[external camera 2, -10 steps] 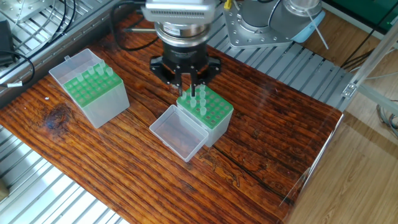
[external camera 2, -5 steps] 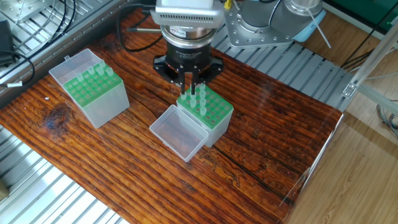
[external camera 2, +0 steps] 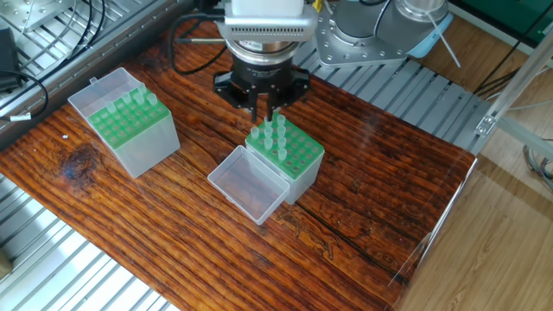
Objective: Transfer all large pipette tips from one holder to another
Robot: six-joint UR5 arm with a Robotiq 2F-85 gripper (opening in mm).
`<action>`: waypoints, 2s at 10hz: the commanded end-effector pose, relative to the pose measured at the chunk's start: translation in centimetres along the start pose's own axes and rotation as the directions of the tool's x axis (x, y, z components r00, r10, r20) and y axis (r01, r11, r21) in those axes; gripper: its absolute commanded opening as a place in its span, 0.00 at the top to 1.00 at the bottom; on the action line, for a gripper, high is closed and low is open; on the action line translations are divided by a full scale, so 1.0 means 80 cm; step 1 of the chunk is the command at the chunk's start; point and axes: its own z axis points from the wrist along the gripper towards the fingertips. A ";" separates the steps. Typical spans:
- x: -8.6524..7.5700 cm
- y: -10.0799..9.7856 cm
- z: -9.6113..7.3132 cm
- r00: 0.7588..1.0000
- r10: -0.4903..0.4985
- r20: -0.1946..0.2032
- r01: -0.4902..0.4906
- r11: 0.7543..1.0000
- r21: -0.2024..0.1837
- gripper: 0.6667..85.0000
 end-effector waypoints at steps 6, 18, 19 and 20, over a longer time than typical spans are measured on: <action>-0.053 0.029 0.065 0.990 -0.075 0.122 0.078 0.997 -0.026 0.54; -0.038 0.027 0.087 0.993 -0.107 0.058 0.108 0.994 -0.019 0.54; -0.038 0.026 0.088 0.993 -0.106 0.056 0.107 0.994 -0.014 0.54; -0.037 0.024 0.089 0.993 -0.106 0.052 0.106 0.994 -0.007 0.54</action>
